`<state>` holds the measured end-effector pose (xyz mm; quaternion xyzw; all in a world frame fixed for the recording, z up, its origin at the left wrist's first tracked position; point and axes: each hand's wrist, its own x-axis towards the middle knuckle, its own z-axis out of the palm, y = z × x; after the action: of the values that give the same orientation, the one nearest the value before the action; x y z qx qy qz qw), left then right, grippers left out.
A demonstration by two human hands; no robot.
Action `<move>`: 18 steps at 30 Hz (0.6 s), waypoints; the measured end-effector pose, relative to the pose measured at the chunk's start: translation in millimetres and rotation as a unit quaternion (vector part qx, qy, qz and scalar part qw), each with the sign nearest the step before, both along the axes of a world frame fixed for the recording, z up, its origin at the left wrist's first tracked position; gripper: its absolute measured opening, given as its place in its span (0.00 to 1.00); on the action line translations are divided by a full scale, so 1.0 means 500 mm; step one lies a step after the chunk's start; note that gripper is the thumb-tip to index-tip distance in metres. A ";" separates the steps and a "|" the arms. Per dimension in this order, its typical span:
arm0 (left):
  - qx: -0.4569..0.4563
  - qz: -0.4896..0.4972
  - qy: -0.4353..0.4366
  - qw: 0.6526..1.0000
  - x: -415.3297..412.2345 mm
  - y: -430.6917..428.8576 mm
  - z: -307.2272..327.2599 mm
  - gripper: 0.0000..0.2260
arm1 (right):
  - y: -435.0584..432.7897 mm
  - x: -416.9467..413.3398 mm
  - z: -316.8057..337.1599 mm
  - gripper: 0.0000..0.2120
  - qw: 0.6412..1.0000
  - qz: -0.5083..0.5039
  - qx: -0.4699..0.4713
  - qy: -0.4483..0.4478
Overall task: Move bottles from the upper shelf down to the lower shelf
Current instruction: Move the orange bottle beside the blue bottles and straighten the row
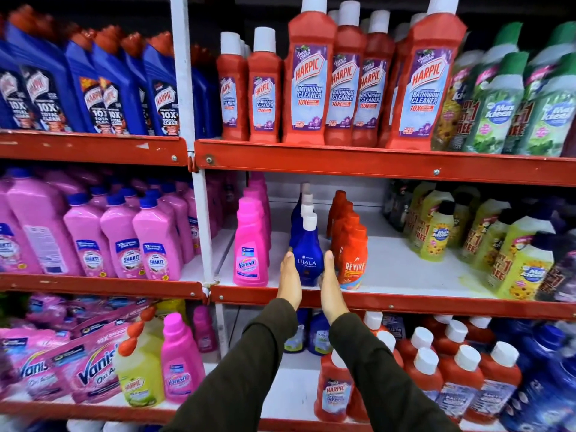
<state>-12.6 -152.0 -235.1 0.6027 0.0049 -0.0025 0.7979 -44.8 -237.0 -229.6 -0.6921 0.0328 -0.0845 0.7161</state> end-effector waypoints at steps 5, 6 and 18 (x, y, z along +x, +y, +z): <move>0.018 0.011 0.004 1.000 -0.015 0.006 -0.005 0.26 | -0.004 -0.007 0.002 0.33 1.000 0.002 -0.007 0.021; 0.022 0.015 0.009 1.000 -0.019 0.006 -0.002 0.26 | -0.005 -0.008 0.005 0.33 1.000 0.002 -0.005 0.023; 0.036 -0.006 -0.012 0.999 -0.007 0.015 -0.025 0.27 | -0.001 -0.019 0.023 0.31 1.000 0.006 -0.005 0.031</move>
<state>-16.3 -144.4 -247.4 0.6311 -0.0083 0.0008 0.7756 -54.1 -237.6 -217.9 -0.6978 0.0505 -0.0594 0.7120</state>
